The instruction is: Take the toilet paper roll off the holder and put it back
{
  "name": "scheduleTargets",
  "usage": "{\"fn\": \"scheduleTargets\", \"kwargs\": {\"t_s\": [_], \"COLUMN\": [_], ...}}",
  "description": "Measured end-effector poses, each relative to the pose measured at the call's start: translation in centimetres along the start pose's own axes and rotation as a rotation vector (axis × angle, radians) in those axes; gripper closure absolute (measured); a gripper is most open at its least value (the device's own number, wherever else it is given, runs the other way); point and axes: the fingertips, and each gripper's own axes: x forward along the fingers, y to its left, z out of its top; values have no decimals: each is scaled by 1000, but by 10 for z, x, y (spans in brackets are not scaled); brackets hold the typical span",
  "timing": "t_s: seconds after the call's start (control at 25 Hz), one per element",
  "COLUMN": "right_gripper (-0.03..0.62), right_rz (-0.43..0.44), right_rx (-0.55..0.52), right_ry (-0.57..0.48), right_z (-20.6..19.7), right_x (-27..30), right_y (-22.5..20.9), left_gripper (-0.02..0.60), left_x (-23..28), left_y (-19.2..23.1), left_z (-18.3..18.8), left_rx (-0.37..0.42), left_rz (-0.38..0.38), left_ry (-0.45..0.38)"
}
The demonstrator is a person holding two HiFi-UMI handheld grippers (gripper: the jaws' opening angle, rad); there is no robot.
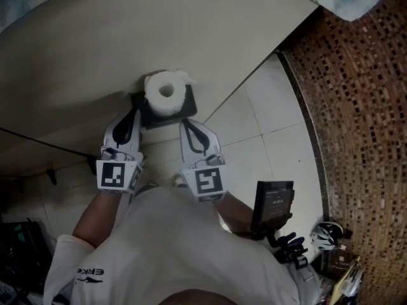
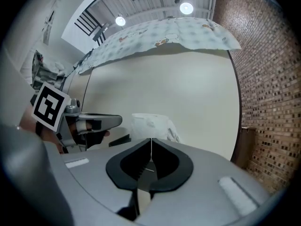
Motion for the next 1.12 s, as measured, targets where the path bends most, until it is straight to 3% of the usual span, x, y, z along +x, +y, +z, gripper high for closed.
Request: {"fn": "scheduleTargets", "kwargs": {"t_s": [0.36,0.52,0.76,0.96,1.12], "right_gripper": [574,572,557,401,240], "right_rz": [-33,-21,7,121,217], "right_rx": [9,11,-2,5,-16], "right_ry": [32,51,71,94,130], "right_z": [-6,-2,-5,-5,-3], "right_x": [21,29,33,37,41], "right_y": [-22,-23,-25,-17,-9], "left_gripper": [578,578,578,571,500], "left_x": [5,8,13,12,11], "left_y": [7,11,10,7,8], "left_z": [-2,-1,-3,-6,-14], "left_rx": [55,29,56,67,70], "left_rz": [2,15,-4,-69,-103], "left_ry": [13,38,57,47,58]}}
